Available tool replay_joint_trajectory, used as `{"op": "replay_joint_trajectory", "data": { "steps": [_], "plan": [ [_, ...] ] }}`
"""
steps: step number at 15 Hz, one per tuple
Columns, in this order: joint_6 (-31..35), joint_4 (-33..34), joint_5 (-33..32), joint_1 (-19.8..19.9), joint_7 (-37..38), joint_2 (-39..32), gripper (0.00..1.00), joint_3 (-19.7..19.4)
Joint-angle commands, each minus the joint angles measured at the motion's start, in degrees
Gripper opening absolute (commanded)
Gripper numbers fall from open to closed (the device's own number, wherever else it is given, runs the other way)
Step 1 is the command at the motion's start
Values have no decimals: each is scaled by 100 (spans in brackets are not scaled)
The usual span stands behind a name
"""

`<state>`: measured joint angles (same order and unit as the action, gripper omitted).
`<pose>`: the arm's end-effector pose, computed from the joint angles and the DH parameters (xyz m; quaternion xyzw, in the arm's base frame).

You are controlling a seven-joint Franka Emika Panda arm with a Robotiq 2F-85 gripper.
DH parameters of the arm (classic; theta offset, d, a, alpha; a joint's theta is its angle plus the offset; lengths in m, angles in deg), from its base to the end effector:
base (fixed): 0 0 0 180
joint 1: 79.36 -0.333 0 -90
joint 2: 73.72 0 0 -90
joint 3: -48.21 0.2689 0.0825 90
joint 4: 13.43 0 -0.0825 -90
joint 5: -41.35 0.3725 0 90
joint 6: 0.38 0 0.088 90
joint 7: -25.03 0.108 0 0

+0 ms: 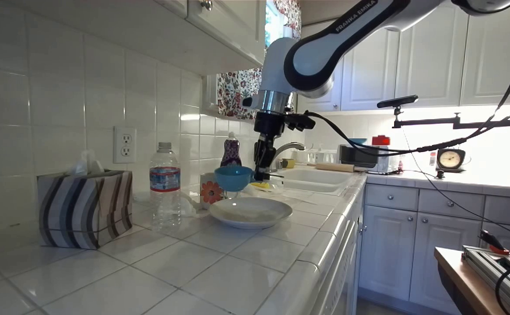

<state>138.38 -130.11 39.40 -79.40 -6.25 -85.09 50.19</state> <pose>0.5843 0.0201 0.3260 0.9506 0.2958 0.0881 0.0323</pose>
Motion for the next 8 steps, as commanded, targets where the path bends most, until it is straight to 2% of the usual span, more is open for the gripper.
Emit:
{"op": "replay_joint_trajectory", "data": {
  "steps": [1,8],
  "plan": [
    [101,26,-184,39,286,113,3,5],
    [164,114,236,198,131,120,3,53]
  ]
}}
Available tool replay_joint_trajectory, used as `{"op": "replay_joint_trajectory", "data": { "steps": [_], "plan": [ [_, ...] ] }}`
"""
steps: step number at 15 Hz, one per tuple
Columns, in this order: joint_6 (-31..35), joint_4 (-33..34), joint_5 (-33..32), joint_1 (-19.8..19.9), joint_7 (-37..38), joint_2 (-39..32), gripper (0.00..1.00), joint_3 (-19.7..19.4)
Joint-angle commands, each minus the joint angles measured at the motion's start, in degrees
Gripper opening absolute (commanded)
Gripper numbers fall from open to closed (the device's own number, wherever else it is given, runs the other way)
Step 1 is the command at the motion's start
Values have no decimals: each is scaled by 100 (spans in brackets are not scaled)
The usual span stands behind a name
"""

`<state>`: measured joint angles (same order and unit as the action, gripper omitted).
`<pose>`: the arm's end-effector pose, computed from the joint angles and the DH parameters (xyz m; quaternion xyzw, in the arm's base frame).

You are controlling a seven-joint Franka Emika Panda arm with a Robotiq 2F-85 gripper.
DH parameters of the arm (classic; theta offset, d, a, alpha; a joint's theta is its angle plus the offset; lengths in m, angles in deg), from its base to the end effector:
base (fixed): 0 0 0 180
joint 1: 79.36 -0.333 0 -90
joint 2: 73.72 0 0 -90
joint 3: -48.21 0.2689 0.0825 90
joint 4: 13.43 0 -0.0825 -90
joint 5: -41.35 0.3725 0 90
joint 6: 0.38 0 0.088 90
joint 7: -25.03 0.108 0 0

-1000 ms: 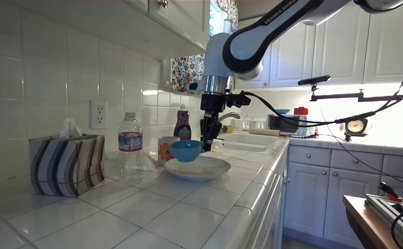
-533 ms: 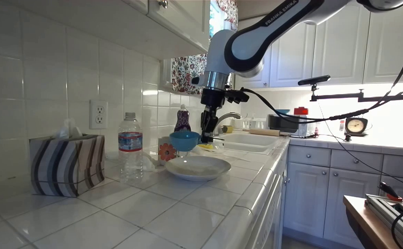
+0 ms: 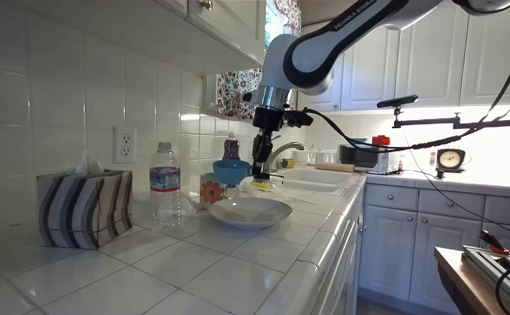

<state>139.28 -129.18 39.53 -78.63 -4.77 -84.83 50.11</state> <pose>0.5899 0.0116 0.3378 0.9549 0.2751 0.1060 0.0357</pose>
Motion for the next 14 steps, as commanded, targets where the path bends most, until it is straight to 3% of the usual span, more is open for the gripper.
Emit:
{"op": "replay_joint_trajectory", "data": {
  "steps": [1,6,14],
  "plan": [
    [89,33,304,150,-22,96,3,63],
    [-79,144,596,277,-81,116,3,50],
    [-549,334,549,413,-43,167,3,-30]
  ]
}}
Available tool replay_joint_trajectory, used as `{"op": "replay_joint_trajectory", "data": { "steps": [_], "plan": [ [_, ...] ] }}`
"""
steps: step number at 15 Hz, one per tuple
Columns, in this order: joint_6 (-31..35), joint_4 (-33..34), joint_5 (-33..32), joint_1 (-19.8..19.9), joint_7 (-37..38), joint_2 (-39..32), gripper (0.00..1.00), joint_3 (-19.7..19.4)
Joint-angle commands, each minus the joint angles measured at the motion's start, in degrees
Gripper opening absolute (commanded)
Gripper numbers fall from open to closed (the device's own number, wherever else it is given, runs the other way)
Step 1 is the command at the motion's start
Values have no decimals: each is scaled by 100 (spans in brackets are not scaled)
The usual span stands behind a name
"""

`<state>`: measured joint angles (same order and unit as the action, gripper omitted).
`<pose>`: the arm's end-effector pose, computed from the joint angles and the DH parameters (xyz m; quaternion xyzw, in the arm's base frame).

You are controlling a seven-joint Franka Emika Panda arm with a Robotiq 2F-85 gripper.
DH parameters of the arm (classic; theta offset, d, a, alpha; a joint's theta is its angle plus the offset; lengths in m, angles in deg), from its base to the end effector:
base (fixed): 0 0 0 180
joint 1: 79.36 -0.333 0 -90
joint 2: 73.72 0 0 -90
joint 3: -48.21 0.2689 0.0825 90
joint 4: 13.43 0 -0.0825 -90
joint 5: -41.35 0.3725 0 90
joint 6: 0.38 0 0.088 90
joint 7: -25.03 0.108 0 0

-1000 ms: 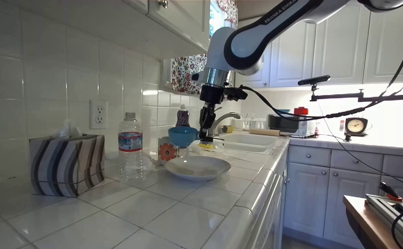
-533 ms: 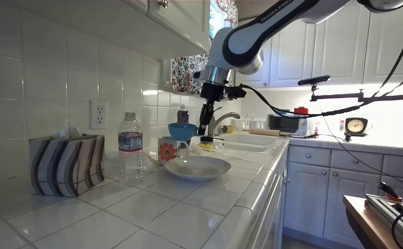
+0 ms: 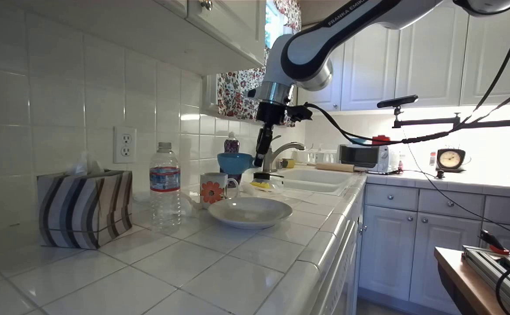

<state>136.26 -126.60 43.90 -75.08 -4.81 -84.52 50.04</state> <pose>0.5955 -0.0255 0.3560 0.9689 0.2207 0.1115 0.0116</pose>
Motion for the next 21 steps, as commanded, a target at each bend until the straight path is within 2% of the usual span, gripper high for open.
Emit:
{"op": "replay_joint_trajectory", "data": {
  "steps": [1,10,16,17,21],
  "plan": [
    [-280,95,109,75,-34,146,3,-42],
    [-297,253,7,188,25,91,3,-257],
    [-367,400,47,201,-111,13,3,-266],
    [-241,254,-12,179,2,63,12,-279],
    [-241,255,-12,179,-9,59,12,-278]
  ]
}}
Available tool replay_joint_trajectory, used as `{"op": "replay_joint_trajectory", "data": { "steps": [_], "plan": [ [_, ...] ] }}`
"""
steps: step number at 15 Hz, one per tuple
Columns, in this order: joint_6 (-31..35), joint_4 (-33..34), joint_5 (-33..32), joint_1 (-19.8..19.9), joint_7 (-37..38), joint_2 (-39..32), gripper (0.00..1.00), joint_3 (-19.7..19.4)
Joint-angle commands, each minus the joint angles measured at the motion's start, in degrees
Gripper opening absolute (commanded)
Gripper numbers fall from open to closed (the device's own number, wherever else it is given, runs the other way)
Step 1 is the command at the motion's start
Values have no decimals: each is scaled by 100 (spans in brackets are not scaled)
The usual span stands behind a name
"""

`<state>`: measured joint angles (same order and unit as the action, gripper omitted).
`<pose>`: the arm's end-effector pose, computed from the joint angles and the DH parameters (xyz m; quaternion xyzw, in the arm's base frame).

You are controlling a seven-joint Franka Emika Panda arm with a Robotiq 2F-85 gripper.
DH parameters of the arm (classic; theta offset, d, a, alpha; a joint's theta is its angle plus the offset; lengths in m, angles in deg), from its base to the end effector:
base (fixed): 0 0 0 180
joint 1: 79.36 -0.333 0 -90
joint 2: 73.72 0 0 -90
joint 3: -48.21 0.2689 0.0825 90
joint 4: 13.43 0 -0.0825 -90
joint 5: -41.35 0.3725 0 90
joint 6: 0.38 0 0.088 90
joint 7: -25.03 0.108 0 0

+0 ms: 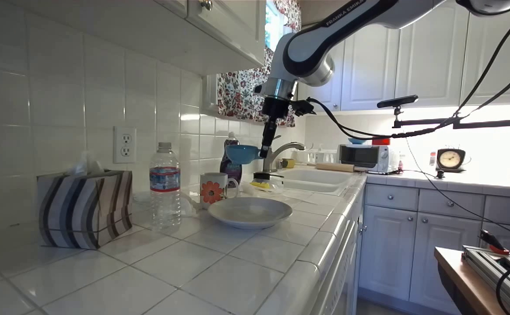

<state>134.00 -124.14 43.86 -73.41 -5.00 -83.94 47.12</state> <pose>0.5971 -0.0727 0.3778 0.9756 0.1851 0.1160 0.0224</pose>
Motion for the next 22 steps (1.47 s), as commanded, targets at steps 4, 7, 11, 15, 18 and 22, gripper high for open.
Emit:
{"op": "replay_joint_trajectory", "data": {
  "steps": [4,7,11,15,18,22],
  "plan": [
    [-54,163,-16,30,-1,-142,3,1],
    [-31,272,-15,48,-20,-254,3,-1],
    [-86,538,-103,72,21,-445,3,-20],
    [-99,871,-156,110,16,-685,3,-6],
    [-72,1128,-223,102,53,-882,3,3],
    [-58,1462,-357,85,100,-1122,3,6]
  ]
}}
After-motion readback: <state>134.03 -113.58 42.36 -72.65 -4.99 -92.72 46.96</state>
